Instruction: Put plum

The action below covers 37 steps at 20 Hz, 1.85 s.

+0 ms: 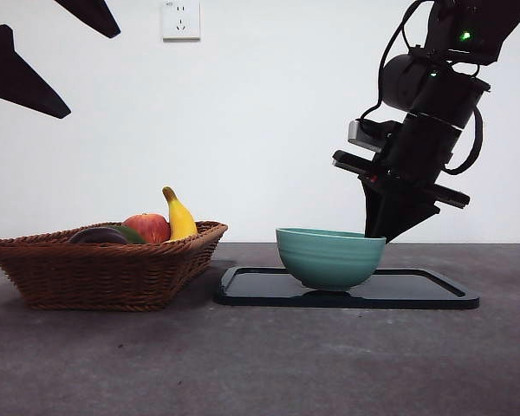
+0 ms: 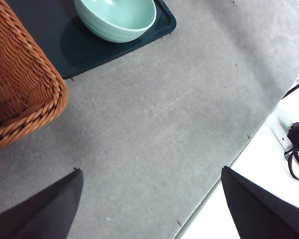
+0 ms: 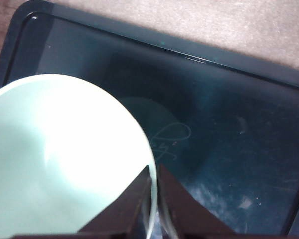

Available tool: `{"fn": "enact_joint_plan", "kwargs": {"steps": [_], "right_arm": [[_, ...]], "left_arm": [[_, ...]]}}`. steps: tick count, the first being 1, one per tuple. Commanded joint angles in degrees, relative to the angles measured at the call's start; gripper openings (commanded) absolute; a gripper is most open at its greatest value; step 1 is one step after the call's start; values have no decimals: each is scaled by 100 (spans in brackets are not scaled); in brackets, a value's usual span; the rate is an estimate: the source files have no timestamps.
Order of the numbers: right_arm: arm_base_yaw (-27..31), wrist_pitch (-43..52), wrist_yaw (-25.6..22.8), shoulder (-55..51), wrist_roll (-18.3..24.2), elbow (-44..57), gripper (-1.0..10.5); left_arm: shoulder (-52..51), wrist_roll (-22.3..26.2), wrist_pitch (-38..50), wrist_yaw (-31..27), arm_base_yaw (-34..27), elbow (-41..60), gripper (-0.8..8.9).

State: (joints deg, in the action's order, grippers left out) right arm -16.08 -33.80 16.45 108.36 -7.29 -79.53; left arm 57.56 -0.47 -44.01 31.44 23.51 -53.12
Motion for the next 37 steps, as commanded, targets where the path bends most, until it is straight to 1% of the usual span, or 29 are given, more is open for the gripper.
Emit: {"fn": "enact_joint_plan", "kwargs": {"steps": [1,4,8,11,13,16,18,22,25,27,30,33,35,37], "right_arm": [[-26,63,0,59,46,-140,10],[-24,50,-2,-223,44,-190,10],[-24,-116,2,-911,46,-192,10],[-31,-509,7,-1467,114,-192,10],[-72,-929,15,-1840,234,-192,10],[-192,-1462,9,-2312,330,-188,10],[-352,-1596,4,-2643,330,-105,10],[-691,-1537,-4,-3163,330,551,10],[-951,-1340,-2,-3298,317,1123,10],[-1156,-1102,-35,-3305,232,1475,10],[-1443,-662,-341,-3303,76,1976,10],[-1611,-415,-402,-3287,7,2306,10],[-1729,-271,-555,-3248,-28,2529,10],[-1840,-87,-597,-3193,-116,2739,10]], "left_arm": [[31,107,20,17,24,-72,436],[31,107,20,17,24,-72,436],[31,109,22,17,24,-72,436],[31,109,24,17,24,-72,436],[31,107,22,17,24,-72,436],[31,107,22,17,24,-72,436],[31,107,20,17,24,-72,436],[31,107,4,17,24,-72,436],[31,107,4,15,24,-72,436],[31,107,2,15,24,-72,436],[31,107,0,17,24,-72,436],[31,107,2,15,24,-72,436],[31,107,0,17,24,-72,436],[31,107,-4,17,24,-72,436]]}}
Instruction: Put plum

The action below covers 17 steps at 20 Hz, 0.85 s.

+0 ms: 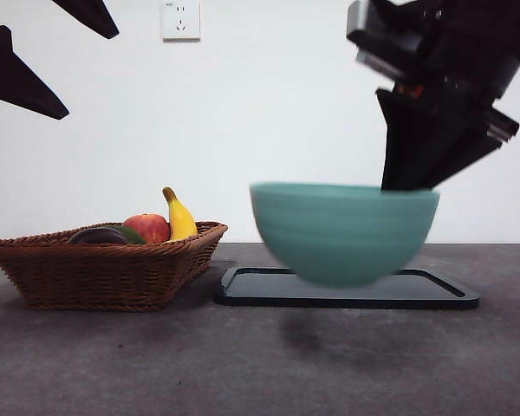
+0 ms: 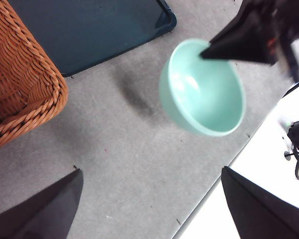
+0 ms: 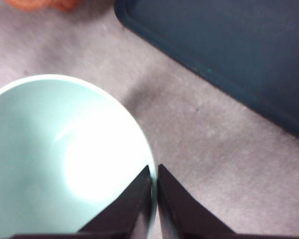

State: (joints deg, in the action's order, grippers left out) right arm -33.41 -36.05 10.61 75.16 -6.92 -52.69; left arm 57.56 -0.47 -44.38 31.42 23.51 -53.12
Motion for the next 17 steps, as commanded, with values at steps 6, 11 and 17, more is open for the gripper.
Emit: {"fn": "enact_joint_plan", "kwargs": {"steps": [6,11,17], "right_arm": [[-258,570,-96,243,-317,549,10],[-258,675,-203,249,-317,647,10],[-262,695,-190,426,-317,695,10]], "left_arm": [[31,105,15,17,24,-72,436],[31,107,15,20,24,-72,436],[31,105,15,20,26,-72,436]]}}
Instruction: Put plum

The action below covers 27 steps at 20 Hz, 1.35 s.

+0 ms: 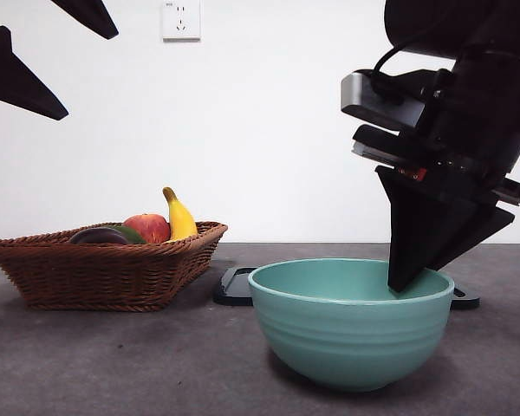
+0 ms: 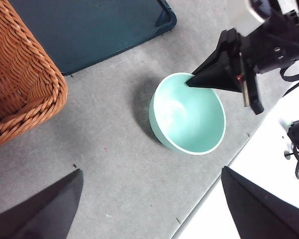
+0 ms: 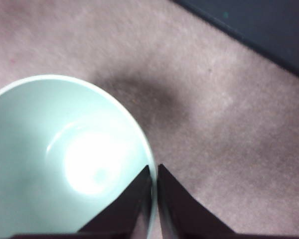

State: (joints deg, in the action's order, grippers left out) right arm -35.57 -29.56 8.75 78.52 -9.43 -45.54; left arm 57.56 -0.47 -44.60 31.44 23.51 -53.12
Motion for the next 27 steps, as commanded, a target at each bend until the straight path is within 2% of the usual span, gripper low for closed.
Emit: {"fn": "enact_joint_plan", "kwargs": {"steps": [1,6,11,19,24,27], "right_arm": [[-46,44,-2,114,-66,-20,10],[-46,42,-2,151,-90,-20,28],[-46,46,-140,92,-219,-33,198],[-24,-369,-323,-1064,-210,-509,204],[-24,-922,-177,-1921,-129,-949,204],[-24,-1266,170,-2365,-57,-1040,204]], "left_arm": [[31,103,35,17,24,-72,436],[31,107,-28,17,24,-72,436],[31,107,-81,15,24,-72,436],[31,107,-77,15,24,-72,436],[31,107,-79,17,24,-72,436],[31,105,-81,17,24,-72,436]]}}
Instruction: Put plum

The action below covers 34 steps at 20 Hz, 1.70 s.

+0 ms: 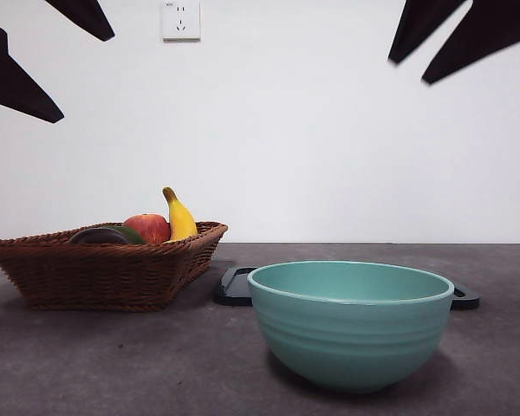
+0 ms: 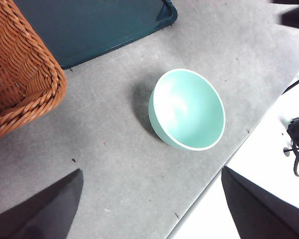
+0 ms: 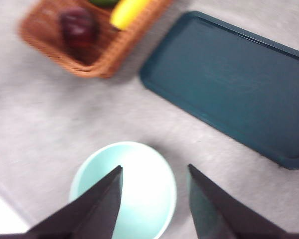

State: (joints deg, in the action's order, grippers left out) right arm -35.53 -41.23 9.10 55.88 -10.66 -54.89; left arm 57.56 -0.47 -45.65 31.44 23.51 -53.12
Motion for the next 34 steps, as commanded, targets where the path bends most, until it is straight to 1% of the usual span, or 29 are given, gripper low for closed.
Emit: {"fn": "enact_joint_plan", "kwargs": {"steps": [1,4,6,9,18,20,21,23,24,25,34], "right_arm": [[-28,-210,264,-216,66,-105,204],[-35,-697,691,-531,114,-105,204],[-35,-1012,1032,-669,234,-105,204],[-35,-1294,1327,-767,334,-105,204],[-35,-1290,1340,-767,387,-105,204],[-35,-1290,1340,-767,387,-105,203],[-35,-1294,1340,-767,385,-105,194],[-35,-1305,1338,-767,389,-105,52],[-35,-1303,1338,-767,407,-105,7],[-35,-1305,1338,-767,409,-105,8],[-35,-1126,1340,-767,404,-105,8]], "left_arm": [[31,105,24,15,24,-72,436],[31,105,22,17,24,-72,436],[31,105,22,15,24,-72,436],[31,105,22,17,24,-72,436],[31,107,24,17,24,-72,436],[31,107,22,15,24,-72,423],[31,107,22,15,24,-72,362],[31,107,26,15,24,-72,141],[31,107,26,15,24,-72,52],[31,107,26,15,24,-72,8],[31,105,26,17,24,-72,7]]}}
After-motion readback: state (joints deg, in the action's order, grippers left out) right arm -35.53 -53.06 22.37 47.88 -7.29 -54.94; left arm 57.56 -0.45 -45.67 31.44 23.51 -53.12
